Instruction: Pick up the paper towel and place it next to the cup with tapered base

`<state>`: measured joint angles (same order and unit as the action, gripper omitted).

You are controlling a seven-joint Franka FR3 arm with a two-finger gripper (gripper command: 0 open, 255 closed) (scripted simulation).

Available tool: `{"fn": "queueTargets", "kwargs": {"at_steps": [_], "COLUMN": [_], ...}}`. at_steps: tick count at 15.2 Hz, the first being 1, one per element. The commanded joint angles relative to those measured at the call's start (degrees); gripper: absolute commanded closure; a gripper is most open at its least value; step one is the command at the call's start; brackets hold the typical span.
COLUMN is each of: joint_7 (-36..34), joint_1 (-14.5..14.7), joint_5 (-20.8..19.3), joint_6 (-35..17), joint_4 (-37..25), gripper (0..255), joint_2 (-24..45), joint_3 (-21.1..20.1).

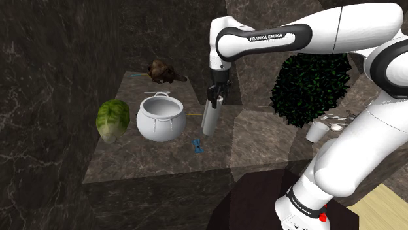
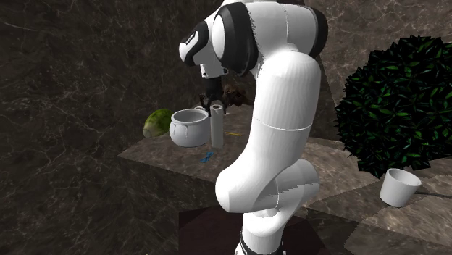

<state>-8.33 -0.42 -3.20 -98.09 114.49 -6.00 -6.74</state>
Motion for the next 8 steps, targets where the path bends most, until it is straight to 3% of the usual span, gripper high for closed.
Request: {"fn": "queueTargets", "kwargs": {"at_steps": [1, 8], "joint_7": [0.0, 0.3], "joint_1": [0.1, 0.1], "joint_5": [0.1, 0.1], "joint_6": [1.7, 7.0], "joint_4": [-1.5, -6.6], "gripper": [255, 255], "joint_2": [-0.2, -0.4], "joint_3": [-0.1, -0.1]}}
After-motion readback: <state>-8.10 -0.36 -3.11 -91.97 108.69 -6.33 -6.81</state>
